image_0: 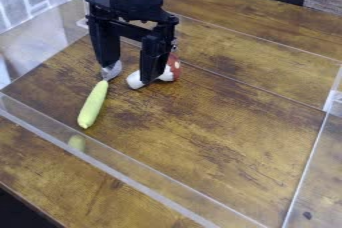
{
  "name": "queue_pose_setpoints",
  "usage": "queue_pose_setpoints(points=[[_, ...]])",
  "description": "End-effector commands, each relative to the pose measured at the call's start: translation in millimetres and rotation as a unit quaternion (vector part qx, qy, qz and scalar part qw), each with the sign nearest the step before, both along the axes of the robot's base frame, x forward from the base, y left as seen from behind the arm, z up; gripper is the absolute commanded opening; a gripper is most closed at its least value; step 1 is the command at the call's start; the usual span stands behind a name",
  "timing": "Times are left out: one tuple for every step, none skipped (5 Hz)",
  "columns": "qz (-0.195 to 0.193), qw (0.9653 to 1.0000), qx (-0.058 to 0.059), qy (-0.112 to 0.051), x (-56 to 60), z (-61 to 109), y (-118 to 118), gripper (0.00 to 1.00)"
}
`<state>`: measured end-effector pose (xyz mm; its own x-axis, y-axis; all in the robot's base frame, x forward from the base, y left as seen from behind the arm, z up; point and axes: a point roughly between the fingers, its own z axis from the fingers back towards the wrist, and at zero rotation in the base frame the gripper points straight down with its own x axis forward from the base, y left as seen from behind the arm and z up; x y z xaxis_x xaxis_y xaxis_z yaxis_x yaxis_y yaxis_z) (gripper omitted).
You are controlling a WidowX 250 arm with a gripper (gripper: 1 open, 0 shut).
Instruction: Move the green spoon to the right
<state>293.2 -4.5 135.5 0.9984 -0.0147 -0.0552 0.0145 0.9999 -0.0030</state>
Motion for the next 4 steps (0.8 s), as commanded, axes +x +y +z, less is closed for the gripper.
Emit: queue_pose_setpoints(points=[[-0.001, 1.0, 0.001, 0.009, -2.9, -4.9, 2.8, 1.0], [0.022, 0.9997, 0.003, 0.009, -7.5, -15.8, 2.9, 1.0], [0.065, 0.9977, 0.003, -0.015, -9.0, -29.5, 13.3, 1.0], [0.104, 0.9937, 0.004, -0.04, -6.9, -35.3, 26.7, 1.0]])
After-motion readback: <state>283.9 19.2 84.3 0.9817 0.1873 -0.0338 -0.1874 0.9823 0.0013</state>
